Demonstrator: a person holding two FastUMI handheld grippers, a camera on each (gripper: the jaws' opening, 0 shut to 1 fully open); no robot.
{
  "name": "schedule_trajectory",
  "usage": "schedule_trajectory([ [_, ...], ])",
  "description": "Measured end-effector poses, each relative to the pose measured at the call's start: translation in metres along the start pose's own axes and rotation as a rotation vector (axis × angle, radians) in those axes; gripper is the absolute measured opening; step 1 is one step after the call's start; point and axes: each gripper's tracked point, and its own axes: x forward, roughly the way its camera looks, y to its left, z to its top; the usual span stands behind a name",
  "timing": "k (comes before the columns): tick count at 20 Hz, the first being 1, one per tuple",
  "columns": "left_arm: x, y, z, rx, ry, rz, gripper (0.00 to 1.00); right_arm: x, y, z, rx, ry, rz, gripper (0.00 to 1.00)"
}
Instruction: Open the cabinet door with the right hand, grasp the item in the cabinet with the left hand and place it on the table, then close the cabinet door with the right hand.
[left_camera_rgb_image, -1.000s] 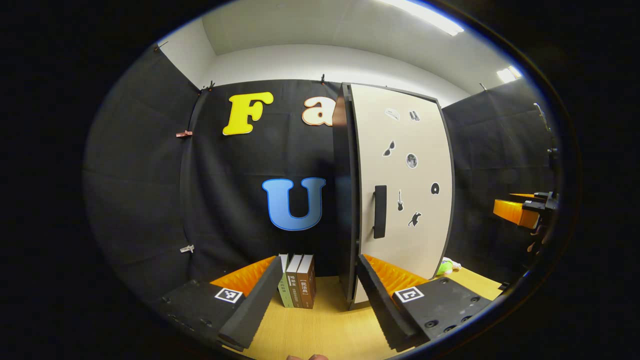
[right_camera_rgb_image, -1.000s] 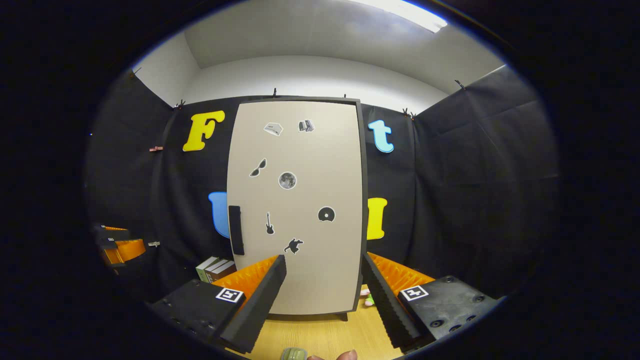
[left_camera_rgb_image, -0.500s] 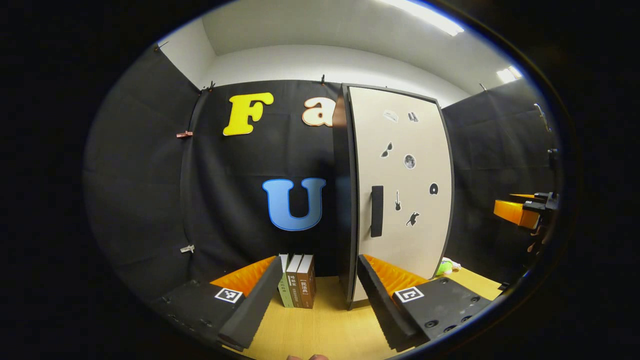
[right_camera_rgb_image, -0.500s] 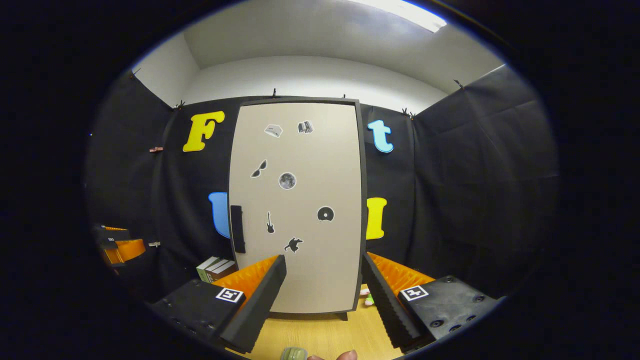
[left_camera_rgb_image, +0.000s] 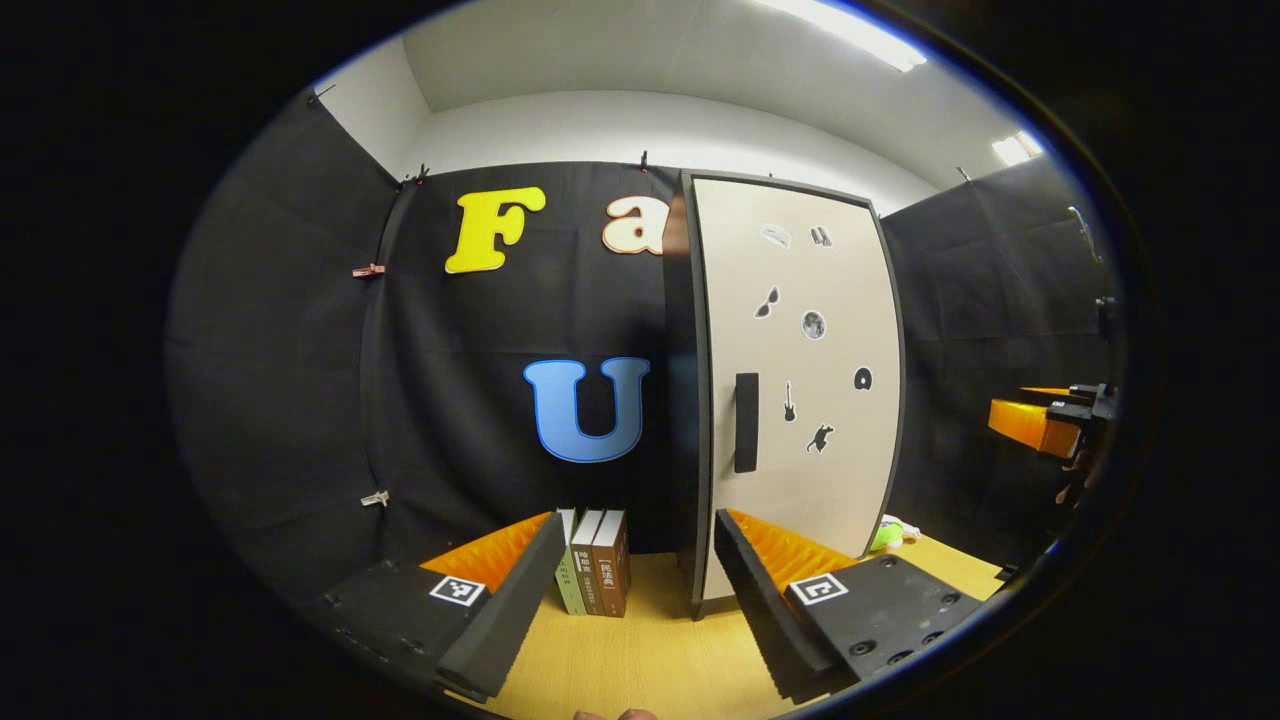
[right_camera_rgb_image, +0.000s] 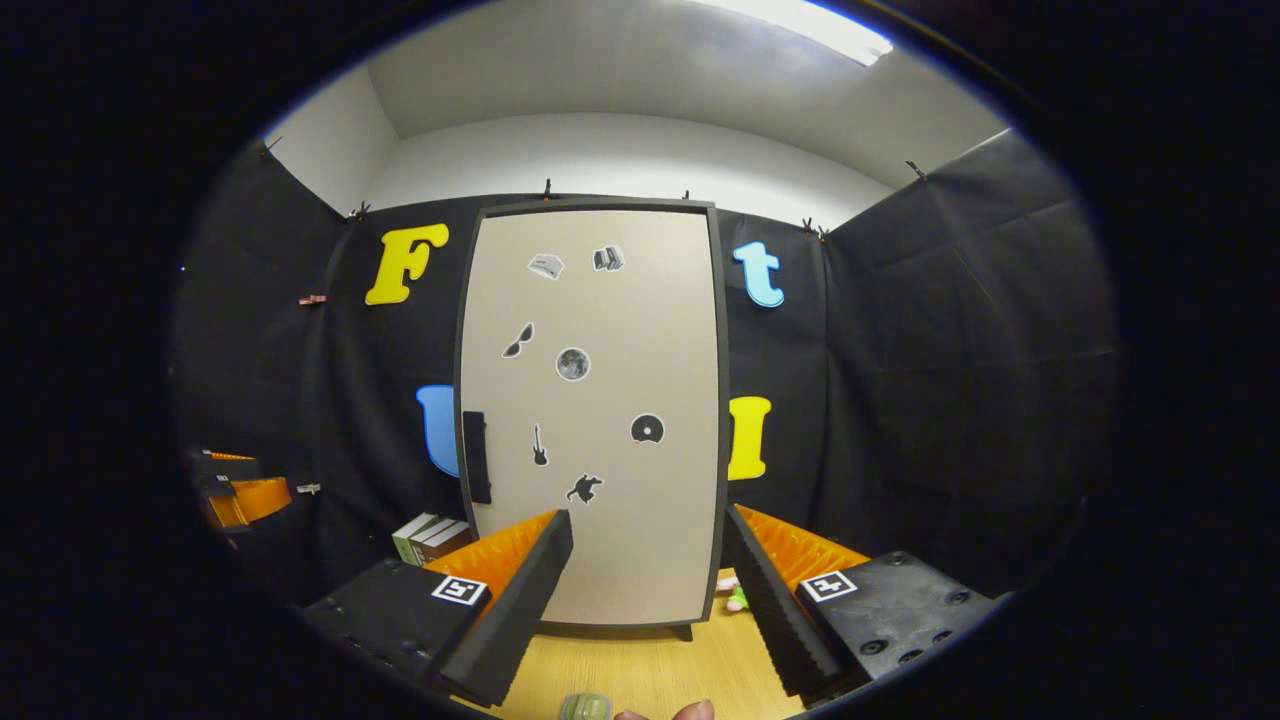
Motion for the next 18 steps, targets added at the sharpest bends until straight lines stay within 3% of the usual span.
schedule_trajectory([
  [18,0.0018,-0.0053,-0.0016,0.008,0.003,0.004,0.95,0.002,-0.0042,-0.0008,0.007,-0.002,-0.001,0.98],
])
